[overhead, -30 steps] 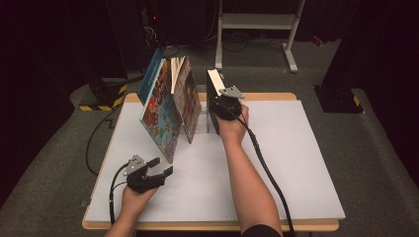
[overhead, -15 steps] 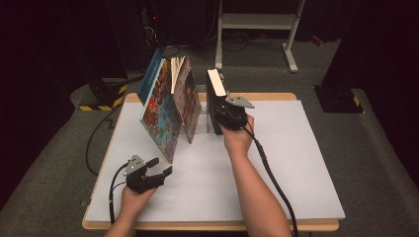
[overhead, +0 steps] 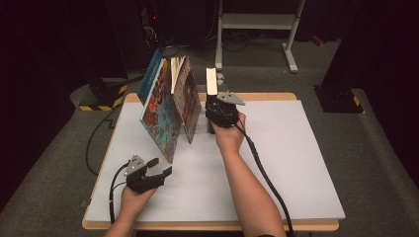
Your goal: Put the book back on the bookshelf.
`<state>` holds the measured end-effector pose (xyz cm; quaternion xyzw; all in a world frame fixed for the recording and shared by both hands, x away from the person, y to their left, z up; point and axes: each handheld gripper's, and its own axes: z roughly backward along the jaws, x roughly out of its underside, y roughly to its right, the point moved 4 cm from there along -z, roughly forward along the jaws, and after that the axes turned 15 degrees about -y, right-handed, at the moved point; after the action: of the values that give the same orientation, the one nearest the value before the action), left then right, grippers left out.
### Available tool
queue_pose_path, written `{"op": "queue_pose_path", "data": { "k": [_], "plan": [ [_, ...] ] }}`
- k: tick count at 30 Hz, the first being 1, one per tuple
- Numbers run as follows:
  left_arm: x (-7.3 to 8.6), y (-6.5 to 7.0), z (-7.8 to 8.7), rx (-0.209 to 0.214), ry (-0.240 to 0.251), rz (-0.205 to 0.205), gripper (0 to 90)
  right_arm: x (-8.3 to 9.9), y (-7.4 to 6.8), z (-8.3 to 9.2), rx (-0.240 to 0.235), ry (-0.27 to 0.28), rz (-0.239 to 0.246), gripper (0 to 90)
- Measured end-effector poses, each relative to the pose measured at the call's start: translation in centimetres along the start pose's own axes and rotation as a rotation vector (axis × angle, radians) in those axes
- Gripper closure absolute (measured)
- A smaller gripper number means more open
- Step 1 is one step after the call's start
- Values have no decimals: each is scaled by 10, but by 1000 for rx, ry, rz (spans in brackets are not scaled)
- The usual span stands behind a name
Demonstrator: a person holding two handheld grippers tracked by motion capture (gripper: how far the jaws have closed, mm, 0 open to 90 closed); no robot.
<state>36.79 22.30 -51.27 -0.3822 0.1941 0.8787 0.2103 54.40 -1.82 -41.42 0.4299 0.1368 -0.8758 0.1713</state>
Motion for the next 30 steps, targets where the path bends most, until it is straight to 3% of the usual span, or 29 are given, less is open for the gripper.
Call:
{"op": "queue_pose_path", "data": {
  "k": [5,7,12,13,15,16,17,18,19,21,22,23,24,25,26,27,28,29,30],
  "plan": [
    [1,1,-1,-7,-9,-6,290,1,2,1,-33,-9,-20,416],
    [1,0,-1,-14,-23,-14,291,4,2,3,-36,-26,-1,340],
    [3,0,-1,-36,-41,-28,290,22,7,17,-34,-52,60,303],
    [3,0,0,-46,-39,-33,289,35,14,29,-37,-62,79,277],
    [3,0,1,-51,-37,-32,287,43,19,36,-27,-62,87,271],
    [3,0,2,-54,-35,-32,285,52,24,44,-25,-56,94,270],
    [3,-1,5,-66,-30,-35,284,70,40,61,-2,-49,92,264],
    [3,-1,5,-66,-30,-35,284,70,40,61,-2,-49,92,264],
    [2,-2,7,-81,-26,-34,283,92,60,78,11,-52,73,259],
    [3,-4,9,-95,-35,-43,281,115,83,96,39,-64,46,244],
    [3,-4,9,-95,-35,-43,279,115,83,96,39,-64,46,244],
    [3,-5,12,-101,-41,-49,279,127,96,105,64,-69,35,238],
    [4,-7,17,-116,-45,-54,272,152,120,124,92,-86,0,201],
    [9,-14,29,-148,-29,-43,272,164,130,133,107,-91,-13,187],
    [9,-14,29,-148,-29,-43,272,164,130,133,107,-91,-13,187],
    [15,-20,39,-170,-16,-23,269,188,146,150,147,-87,-35,183],
    [15,-20,39,-170,-16,-23,264,200,152,156,161,-77,-51,185],
    [20,-25,44,-204,-48,-7,255,208,158,160,151,-77,-79,187],
    [20,-25,44,-204,-48,-7,252,208,158,160,151,-77,-79,187]
  ]
}}
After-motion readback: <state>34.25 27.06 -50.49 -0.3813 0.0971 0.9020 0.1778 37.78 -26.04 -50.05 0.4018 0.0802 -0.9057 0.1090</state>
